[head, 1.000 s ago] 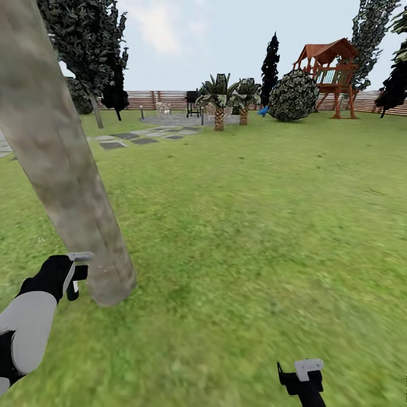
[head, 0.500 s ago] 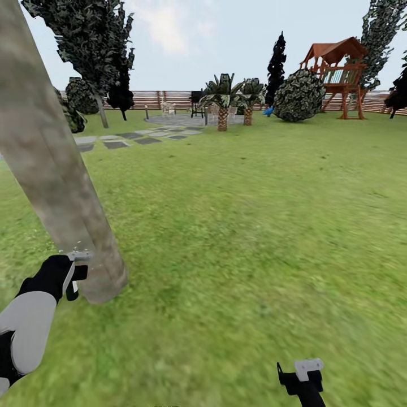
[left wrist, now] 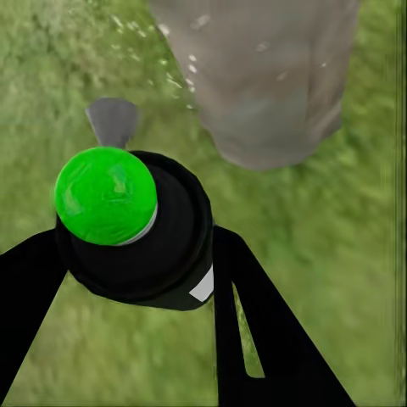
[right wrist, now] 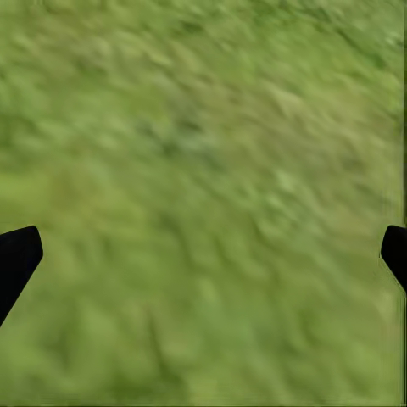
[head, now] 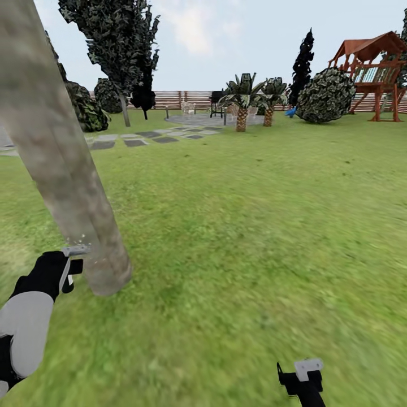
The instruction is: In the garden, pick up the pesticide atomizer on the floor and spray pesticide onto both trees until each tree trunk is fully covered.
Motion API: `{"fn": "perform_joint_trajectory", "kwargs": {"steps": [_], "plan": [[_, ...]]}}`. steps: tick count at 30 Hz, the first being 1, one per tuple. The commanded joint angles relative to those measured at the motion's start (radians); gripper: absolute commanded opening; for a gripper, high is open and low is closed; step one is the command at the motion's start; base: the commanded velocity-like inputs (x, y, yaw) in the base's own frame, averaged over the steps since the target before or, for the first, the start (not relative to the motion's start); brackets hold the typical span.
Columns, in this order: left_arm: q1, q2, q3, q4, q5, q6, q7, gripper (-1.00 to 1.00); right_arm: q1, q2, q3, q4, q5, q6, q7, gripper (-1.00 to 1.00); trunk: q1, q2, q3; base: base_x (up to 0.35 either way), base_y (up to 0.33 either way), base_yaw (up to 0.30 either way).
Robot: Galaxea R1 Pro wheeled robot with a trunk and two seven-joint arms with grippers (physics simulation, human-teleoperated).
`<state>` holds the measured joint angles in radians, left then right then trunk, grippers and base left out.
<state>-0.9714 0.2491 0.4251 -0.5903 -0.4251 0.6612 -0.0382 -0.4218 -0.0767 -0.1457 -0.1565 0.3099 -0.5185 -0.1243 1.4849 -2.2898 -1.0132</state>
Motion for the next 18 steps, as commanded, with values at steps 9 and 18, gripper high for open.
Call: {"fn": "perform_joint_trajectory", "kwargs": {"steps": [9, 18], "plan": [[-0.001, -0.001, 0.001, 0.0, -0.001, 0.0, 0.0, -1.0, 0.0, 0.0, 0.0, 0.0, 0.0, 0.0, 0.0, 1.0, 0.0, 0.0, 0.0, 0.27, -0.156, 0.0], [-0.001, -0.001, 0.001, -0.002, -0.001, 0.0, 0.001, -1.0, 0.0, 0.0, 0.0, 0.0, 0.0, 0.0, 0.0, 1.0, 0.0, 0.0, 0.0, 0.071, -0.252, 0.197]]}}
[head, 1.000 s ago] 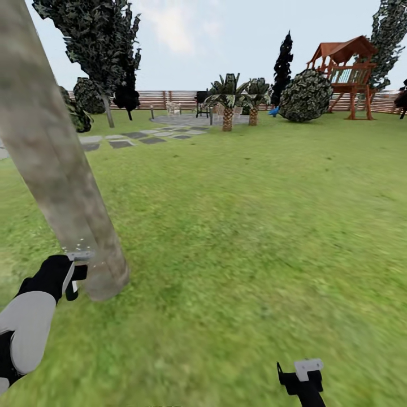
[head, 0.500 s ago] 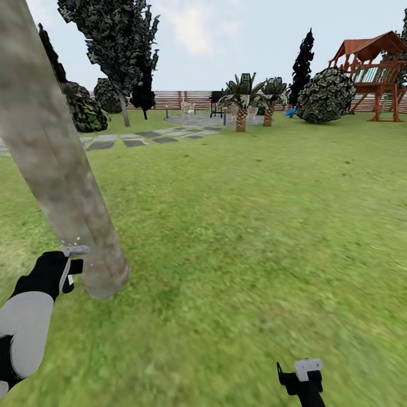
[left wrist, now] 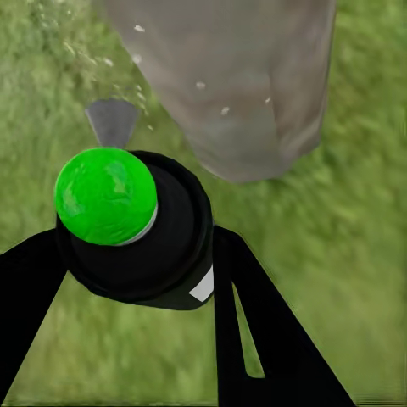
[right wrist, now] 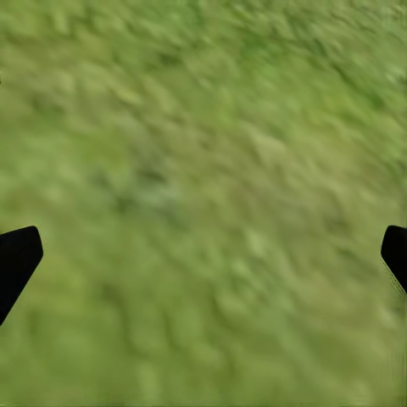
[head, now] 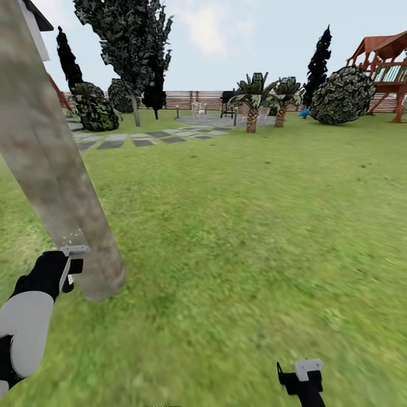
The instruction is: In the garden, pick up the pesticide atomizer on the floor and spray pesticide onto both trees until each tree trunk is fully covered.
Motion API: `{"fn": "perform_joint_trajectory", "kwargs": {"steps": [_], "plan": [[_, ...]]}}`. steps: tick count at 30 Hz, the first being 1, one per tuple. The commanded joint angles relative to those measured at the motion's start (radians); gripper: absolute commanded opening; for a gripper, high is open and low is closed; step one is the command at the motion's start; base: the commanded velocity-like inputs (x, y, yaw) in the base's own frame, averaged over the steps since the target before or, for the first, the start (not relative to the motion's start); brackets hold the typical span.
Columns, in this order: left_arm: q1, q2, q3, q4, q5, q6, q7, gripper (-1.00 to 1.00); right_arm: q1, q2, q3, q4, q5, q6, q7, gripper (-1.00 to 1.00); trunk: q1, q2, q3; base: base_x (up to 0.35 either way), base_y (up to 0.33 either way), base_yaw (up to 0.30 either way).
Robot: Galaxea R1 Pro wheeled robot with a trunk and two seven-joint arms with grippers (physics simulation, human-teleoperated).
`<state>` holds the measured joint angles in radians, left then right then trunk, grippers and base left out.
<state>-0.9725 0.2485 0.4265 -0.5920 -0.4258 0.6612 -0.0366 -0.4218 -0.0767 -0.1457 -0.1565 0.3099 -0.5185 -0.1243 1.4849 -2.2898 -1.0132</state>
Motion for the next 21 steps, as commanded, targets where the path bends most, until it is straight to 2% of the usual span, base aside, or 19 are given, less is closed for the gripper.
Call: {"fn": "perform_joint_trajectory", "kwargs": {"steps": [1, 5, 16, 21], "plan": [[0.0, 0.0, 0.0, 0.0, -0.001, 0.0, 0.0, -1.0, 0.0, 0.0, 0.0, 0.0, 0.0, 0.0, 0.0, 1.0, 0.0, 0.0, 0.0, 0.001, -0.274, 0.277], [0.0, 0.0, 0.0, 0.0, -0.001, 0.0, 0.001, -1.0, 0.0, 0.0, 0.0, 0.0, 0.0, 0.0, 0.0, 1.0, 0.0, 0.0, 0.0, 0.064, -0.275, 0.2], [0.001, 0.0, 0.001, 0.0, -0.001, 0.0, 0.004, -1.0, 0.0, -0.001, 0.0, 0.0, 0.0, 0.0, 0.0, 1.0, 0.0, 0.0, 0.0, 0.177, -0.242, 0.006], [0.001, 0.0, 0.001, 0.0, -0.002, -0.001, 0.004, -1.0, 0.0, 0.0, 0.0, 0.0, 0.0, 0.0, 0.0, 1.0, 0.0, 0.0, 0.0, 0.192, -0.232, 0.206]]}}
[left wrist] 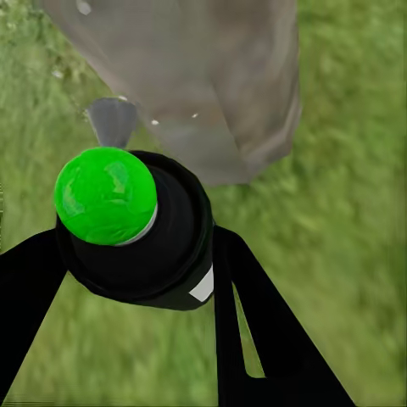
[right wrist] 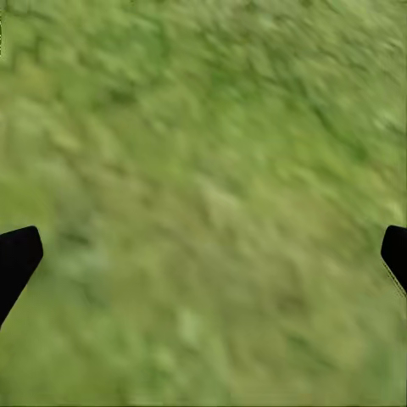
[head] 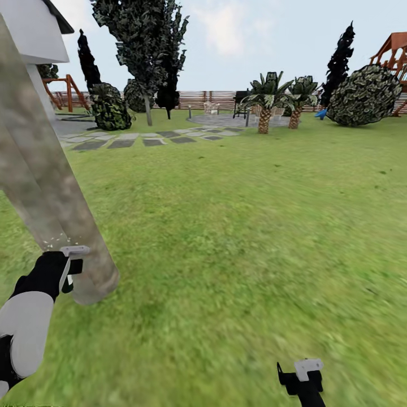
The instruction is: In the garden, pick up the pesticide atomizer on the floor and spray pesticide onto both trees until each tree trunk is fully covered.
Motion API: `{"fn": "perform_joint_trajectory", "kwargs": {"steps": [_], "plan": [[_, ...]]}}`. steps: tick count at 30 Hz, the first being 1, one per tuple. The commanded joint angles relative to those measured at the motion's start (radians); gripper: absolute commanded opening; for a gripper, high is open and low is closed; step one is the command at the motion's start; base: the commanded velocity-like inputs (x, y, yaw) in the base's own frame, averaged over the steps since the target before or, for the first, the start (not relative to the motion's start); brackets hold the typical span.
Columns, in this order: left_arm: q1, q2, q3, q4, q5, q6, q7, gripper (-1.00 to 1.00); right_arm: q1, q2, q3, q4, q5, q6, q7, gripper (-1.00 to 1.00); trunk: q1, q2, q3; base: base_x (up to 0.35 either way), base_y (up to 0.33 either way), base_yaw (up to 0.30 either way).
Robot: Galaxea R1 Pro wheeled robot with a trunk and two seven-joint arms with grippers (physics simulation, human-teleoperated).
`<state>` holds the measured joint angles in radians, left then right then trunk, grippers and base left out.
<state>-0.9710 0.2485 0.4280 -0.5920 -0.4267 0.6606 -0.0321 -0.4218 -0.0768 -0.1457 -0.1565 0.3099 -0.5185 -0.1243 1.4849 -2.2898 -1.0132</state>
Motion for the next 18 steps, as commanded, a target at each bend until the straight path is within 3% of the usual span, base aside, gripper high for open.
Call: {"fn": "perform_joint_trajectory", "kwargs": {"steps": [1, 14, 18], "plan": [[0.0, 0.0, 0.0, 0.0, -0.001, 0.0, 0.0, -1.0, 0.0, 0.0, 0.0, 0.0, 0.0, 0.0, 0.0, 1.0, 0.0, 0.0, 0.0, 0.19, -0.232, 0.273], [0.002, 0.003, -0.002, 0.002, -0.007, -0.001, 0.001, -1.0, 0.0, 0.0, 0.0, 0.0, 0.0, 0.0, 0.0, 1.0, 0.0, 0.0, 0.0, 0.186, -0.233, 0.278], [0.003, 0.005, 0.0, 0.005, -0.007, -0.001, 0.001, -1.0, 0.0, 0.0, 0.0, 0.0, 0.0, 0.0, 0.0, 1.0, 0.0, 0.0, 0.0, 0.032, -0.267, 0.157]]}}
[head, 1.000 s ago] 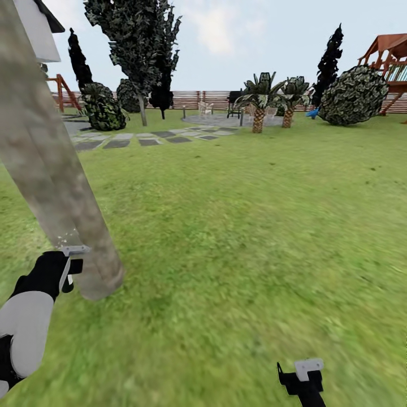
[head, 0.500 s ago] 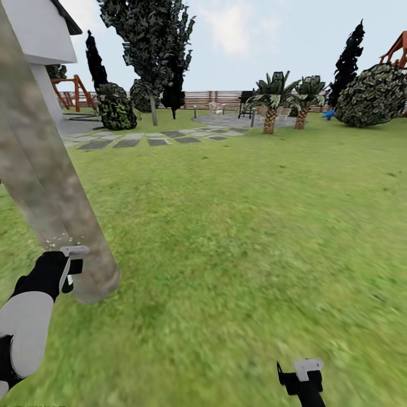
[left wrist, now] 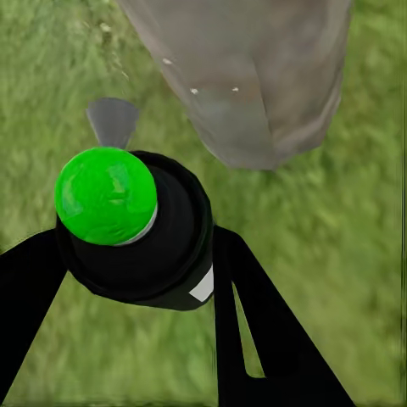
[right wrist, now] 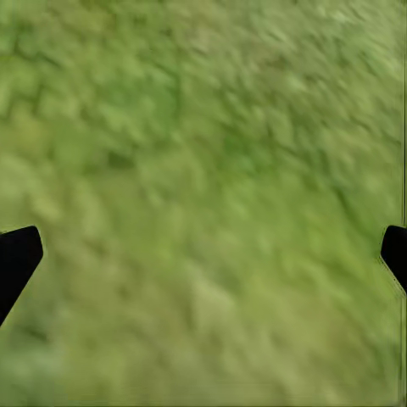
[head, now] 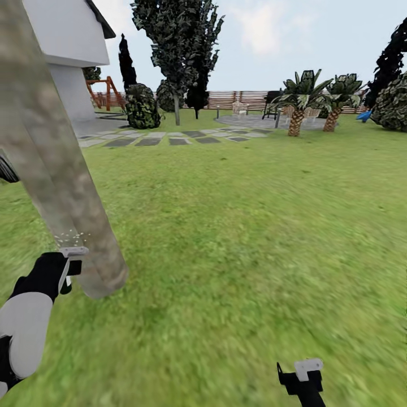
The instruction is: In the garden, pick up the pesticide atomizer on the floor and spray pesticide onto both trees until each tree trunk is fully covered.
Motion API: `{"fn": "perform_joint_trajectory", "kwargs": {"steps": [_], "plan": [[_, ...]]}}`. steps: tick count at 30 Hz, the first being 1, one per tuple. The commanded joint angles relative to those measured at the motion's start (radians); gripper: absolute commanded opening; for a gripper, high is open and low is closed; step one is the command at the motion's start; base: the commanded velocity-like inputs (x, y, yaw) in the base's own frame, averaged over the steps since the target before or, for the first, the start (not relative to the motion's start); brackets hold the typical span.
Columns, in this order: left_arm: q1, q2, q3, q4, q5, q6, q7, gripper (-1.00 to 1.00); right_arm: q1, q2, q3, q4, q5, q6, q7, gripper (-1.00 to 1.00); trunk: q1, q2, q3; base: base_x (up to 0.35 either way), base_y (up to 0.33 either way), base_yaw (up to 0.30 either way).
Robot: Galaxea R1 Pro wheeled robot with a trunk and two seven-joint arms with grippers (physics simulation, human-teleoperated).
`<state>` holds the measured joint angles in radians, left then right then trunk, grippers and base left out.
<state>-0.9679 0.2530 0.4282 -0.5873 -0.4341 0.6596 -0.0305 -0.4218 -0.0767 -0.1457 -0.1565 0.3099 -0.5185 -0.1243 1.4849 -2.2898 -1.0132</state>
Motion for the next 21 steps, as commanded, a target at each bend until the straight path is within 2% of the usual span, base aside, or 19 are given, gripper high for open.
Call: {"fn": "perform_joint_trajectory", "kwargs": {"steps": [1, 8, 14, 17, 21], "plan": [[0.001, 0.002, 0.001, 0.001, 0.0, 0.0, 0.0, -1.0, 0.0, 0.0, 0.0, 0.0, 0.0, 0.0, 0.0, 1.0, 0.0, 0.0, 0.0, 0.003, -0.273, 0.023], [0.046, 0.006, 0.001, -0.001, 0.001, -0.004, 0.002, -1.0, 0.0, 0.0, 0.0, 0.0, 0.0, 0.0, 0.0, 1.0, 0.0, 0.0, 0.0, 0.0, -0.273, 0.022], [0.052, 0.008, 0.004, 0.002, 0.001, -0.005, 0.005, -1.0, 0.0, 0.0, 0.0, 0.0, 0.0, 0.0, 0.0, 1.0, 0.0, 0.0, 0.0, 0.123, -0.229, 0.252], [0.053, 0.009, 0.004, 0.009, 0.0, -0.006, 0.011, -1.0, 0.0, 0.0, 0.0, 0.0, 0.0, 0.0, 0.0, 1.0, 0.0, 0.0, 0.0, 0.282, -0.073, 0.277], [0.082, 0.0, 0.004, 0.011, 0.007, -0.015, 0.033, -1.0, 0.0, 0.0, 0.0, 0.0, 0.0, 0.0, 0.0, 1.0, 0.0, 0.0, 0.0, 0.057, -0.008, 0.278]]}}
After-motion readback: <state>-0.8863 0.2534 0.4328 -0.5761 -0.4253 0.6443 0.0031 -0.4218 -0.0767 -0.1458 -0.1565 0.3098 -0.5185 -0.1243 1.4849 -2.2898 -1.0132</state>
